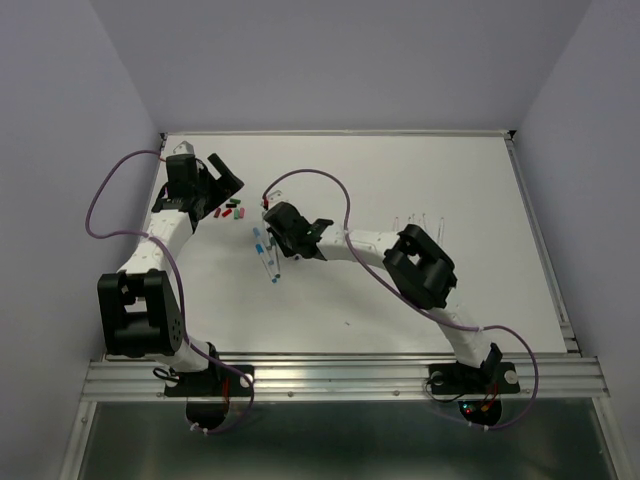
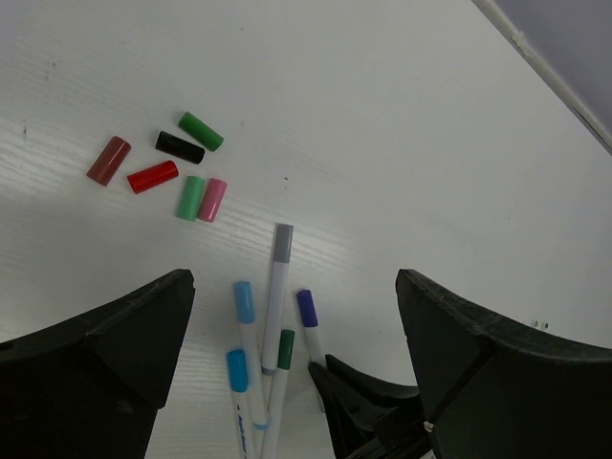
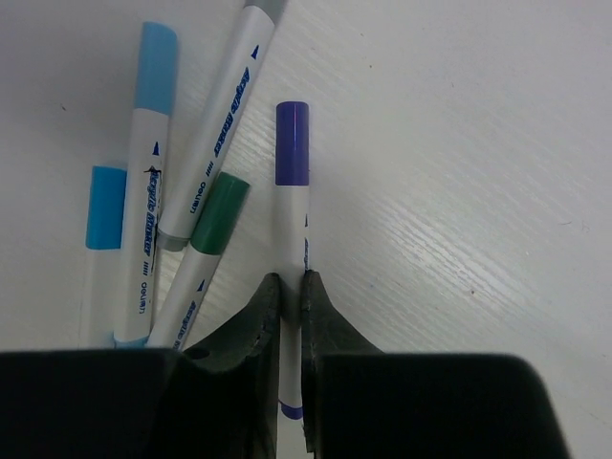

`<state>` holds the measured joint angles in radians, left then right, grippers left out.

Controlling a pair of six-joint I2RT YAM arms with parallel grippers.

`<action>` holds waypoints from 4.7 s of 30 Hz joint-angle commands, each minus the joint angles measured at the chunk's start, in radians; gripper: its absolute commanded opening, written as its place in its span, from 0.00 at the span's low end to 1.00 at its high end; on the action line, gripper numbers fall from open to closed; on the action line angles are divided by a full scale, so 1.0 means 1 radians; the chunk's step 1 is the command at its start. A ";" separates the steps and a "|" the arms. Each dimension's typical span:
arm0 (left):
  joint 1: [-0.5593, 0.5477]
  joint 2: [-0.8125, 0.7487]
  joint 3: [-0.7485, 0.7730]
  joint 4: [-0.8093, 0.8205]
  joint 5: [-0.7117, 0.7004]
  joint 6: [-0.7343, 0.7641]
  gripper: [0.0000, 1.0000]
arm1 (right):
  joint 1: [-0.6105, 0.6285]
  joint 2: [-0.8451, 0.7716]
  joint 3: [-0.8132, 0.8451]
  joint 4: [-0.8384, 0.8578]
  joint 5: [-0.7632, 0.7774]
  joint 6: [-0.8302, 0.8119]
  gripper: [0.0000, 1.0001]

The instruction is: Open the pen caps

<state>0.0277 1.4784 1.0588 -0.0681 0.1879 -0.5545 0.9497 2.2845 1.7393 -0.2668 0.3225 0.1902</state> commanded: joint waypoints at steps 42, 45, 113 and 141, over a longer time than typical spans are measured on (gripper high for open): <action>-0.359 0.068 0.112 0.268 0.344 -0.091 0.71 | -0.226 -0.729 -0.656 0.607 -0.369 0.103 0.01; -0.361 0.074 0.124 0.268 0.351 -0.093 0.63 | -0.226 -0.723 -0.643 0.610 -0.372 0.098 0.01; -0.037 0.322 0.153 -0.107 -0.257 0.010 0.29 | -0.344 -0.709 -0.768 0.293 -0.392 0.115 0.04; -0.037 0.086 0.084 -0.091 -0.192 0.018 0.86 | -0.037 -0.410 -0.506 0.135 -0.228 -0.032 0.50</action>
<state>-0.0109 1.6550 1.1667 -0.1761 -0.0177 -0.5472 0.8631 1.8214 1.1656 -0.0734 -0.0265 0.1890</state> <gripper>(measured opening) 0.848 0.495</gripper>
